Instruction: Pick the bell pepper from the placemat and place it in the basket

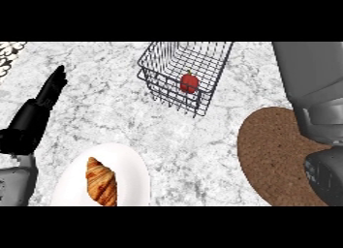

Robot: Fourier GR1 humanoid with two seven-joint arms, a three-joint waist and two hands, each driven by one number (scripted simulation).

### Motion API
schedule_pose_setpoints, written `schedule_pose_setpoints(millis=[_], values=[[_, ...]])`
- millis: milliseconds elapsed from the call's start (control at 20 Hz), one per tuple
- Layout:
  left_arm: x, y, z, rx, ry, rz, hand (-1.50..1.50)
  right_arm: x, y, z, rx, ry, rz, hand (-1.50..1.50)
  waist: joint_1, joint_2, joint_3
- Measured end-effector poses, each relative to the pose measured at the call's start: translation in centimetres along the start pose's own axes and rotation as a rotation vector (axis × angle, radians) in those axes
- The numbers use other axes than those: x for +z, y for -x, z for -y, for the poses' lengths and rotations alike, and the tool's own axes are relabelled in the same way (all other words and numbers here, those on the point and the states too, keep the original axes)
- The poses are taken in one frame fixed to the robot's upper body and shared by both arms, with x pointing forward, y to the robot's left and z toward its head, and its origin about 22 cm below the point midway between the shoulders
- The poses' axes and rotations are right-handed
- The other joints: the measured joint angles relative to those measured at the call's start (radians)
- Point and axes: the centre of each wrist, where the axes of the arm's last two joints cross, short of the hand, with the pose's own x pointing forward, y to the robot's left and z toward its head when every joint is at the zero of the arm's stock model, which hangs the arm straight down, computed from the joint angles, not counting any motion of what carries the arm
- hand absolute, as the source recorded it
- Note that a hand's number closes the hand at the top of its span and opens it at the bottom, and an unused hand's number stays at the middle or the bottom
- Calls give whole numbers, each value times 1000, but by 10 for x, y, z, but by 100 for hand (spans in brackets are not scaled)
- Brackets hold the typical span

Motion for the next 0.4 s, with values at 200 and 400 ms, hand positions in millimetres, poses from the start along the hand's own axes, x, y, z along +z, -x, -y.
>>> schedule_pose_setpoints(millis=[200,400], values=[[1,-1,5,6,-3,-2,0,-6,14,30,-139,144,-37,-150,-4,-1,0],[5,2,0,5,-15,-7,0,-12,46,61,-237,267,-71,-150,-15,-4,0]])
